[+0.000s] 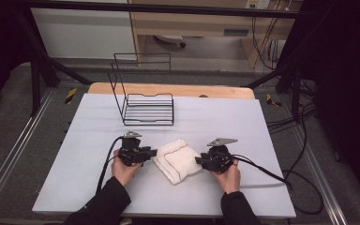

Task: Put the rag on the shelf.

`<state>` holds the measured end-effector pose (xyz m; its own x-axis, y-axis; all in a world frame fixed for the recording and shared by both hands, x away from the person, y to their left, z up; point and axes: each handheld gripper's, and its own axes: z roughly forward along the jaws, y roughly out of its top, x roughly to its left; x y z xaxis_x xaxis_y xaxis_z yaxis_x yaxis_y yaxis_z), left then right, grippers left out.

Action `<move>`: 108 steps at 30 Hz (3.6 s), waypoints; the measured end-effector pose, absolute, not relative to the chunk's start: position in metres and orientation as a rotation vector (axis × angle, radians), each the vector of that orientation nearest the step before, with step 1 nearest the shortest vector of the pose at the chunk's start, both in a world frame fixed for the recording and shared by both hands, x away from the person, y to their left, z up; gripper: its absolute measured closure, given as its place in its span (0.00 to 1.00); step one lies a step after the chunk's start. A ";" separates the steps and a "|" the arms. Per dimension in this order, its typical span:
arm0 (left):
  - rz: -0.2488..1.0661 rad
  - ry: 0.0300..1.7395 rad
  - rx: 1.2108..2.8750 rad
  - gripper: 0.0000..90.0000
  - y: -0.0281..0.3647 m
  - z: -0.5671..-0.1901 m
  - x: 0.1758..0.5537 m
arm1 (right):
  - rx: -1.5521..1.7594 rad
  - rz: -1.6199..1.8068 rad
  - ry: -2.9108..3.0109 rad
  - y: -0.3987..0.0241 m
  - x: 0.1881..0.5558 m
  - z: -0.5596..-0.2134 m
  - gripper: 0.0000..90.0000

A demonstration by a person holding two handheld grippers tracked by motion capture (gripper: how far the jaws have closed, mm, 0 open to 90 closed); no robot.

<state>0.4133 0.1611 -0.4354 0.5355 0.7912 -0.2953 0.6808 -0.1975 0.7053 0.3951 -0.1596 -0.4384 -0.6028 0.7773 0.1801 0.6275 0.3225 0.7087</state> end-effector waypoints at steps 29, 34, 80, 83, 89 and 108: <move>0.186 1.134 1.971 0.22 0.168 -0.441 0.408 | 1.228 1.222 2.443 -0.114 0.467 -0.449 0.92; 0.170 1.167 1.961 0.29 0.157 -0.442 0.414 | 1.285 1.190 2.392 -0.125 0.460 -0.443 0.92; 0.134 1.155 1.895 0.90 0.127 -0.433 0.426 | 1.236 1.303 2.366 -0.138 0.451 -0.432 0.92; 0.147 1.117 1.868 0.90 0.127 -0.425 0.421 | 1.209 1.340 2.331 -0.143 0.442 -0.420 0.92; 0.173 1.047 1.840 0.90 0.122 -0.409 0.412 | 1.153 1.363 2.275 -0.151 0.427 -0.405 0.92; 0.261 0.912 1.801 0.90 0.118 -0.374 0.393 | 1.078 1.491 2.091 -0.166 0.390 -0.370 0.92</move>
